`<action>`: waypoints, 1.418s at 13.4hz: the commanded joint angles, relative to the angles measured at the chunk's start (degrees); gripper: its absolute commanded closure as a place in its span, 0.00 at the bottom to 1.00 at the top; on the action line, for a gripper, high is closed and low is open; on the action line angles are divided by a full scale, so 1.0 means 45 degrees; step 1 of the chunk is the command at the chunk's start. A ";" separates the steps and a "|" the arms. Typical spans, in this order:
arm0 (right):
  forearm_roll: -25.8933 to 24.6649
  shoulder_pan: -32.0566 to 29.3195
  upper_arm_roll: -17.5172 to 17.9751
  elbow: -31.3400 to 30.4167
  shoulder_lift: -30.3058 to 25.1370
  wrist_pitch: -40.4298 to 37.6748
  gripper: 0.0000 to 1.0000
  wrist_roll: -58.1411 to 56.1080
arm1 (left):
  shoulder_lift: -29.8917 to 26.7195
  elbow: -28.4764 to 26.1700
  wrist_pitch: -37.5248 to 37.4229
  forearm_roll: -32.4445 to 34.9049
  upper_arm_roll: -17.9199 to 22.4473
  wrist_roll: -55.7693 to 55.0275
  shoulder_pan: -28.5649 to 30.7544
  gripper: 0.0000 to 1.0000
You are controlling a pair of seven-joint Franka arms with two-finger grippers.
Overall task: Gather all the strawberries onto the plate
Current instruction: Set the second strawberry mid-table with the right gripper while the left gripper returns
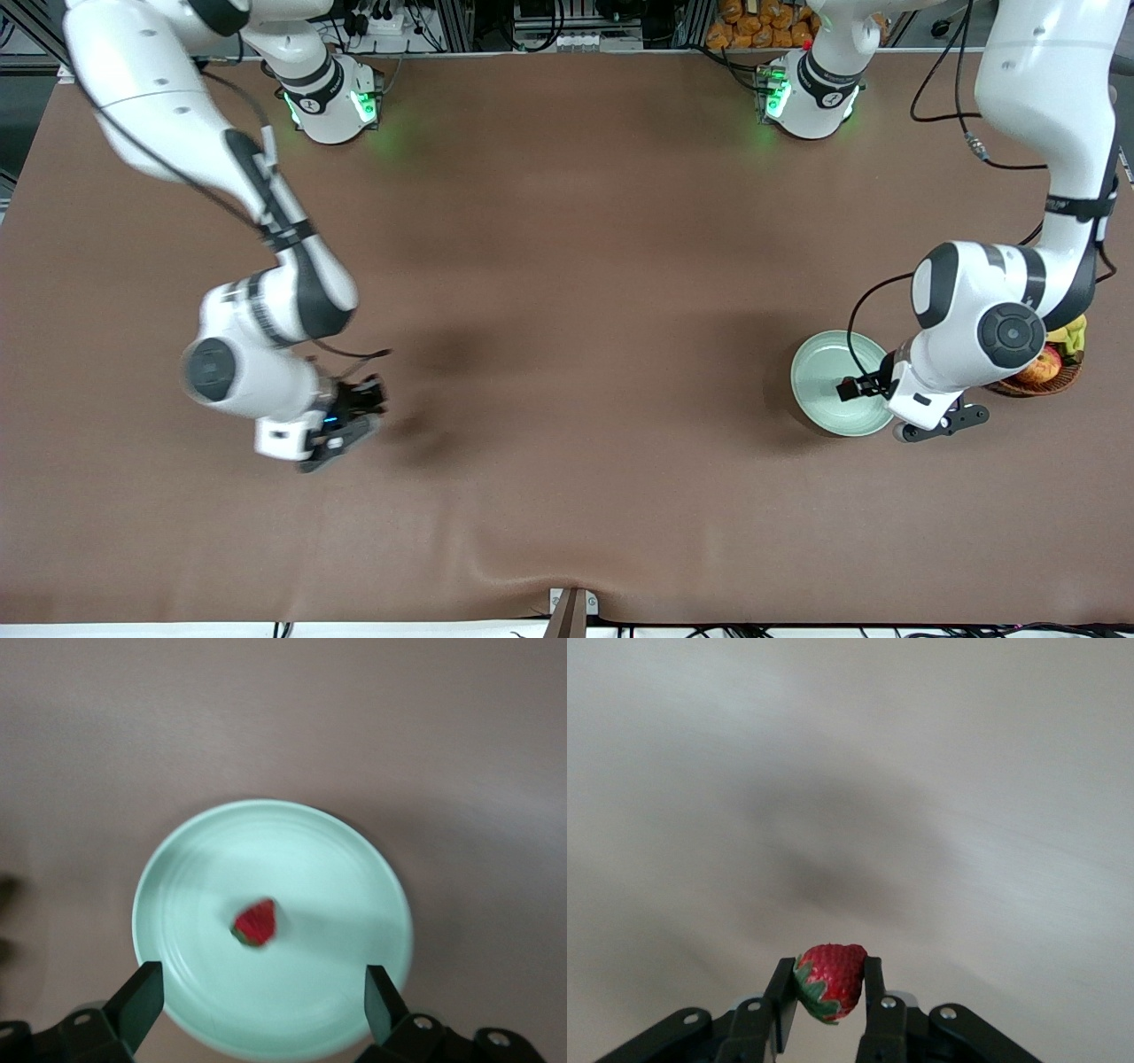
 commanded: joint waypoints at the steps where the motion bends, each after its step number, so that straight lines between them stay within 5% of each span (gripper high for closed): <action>1: 0.1135 0.1070 -0.0074 0.0749 0.0563 0.0088 1.00 0.0790 | -0.0432 0.0853 -0.1595 0.0253 -0.0661 -0.0171 0.0044 0.00; 5: 0.3539 0.2730 -0.0094 0.0810 0.1031 0.2214 1.00 0.1102 | -0.1157 0.0875 -0.2204 0.0155 -0.1423 -0.0249 0.0025 0.00; 9: 0.3601 0.4683 -0.0152 0.1023 0.1773 0.4421 1.00 0.4258 | -0.1275 0.0797 -0.2321 0.0252 -0.2341 -0.1281 0.0006 0.00; 14: 0.3523 0.6929 -0.0366 0.2487 0.3276 0.5810 1.00 0.7231 | -0.0924 0.0348 -0.2361 0.0331 -0.2382 -0.1616 -0.0053 0.00; 17: 0.3523 0.8414 -0.1633 0.2879 0.3902 0.5832 1.00 0.7860 | -0.0611 0.0328 -0.2361 0.0331 -0.2382 -0.1635 -0.0209 0.00; 18: 0.3523 0.8670 -0.1869 0.2938 0.3982 0.5832 0.90 0.7861 | -0.0475 0.0328 -0.2361 0.0331 -0.2382 -0.1674 -0.0248 0.00; 19: 0.3523 0.8692 -0.1948 0.2939 0.3982 0.5736 0.56 0.7842 | -0.0396 0.0309 -0.2361 0.0331 -0.2382 -0.1791 -0.0306 0.00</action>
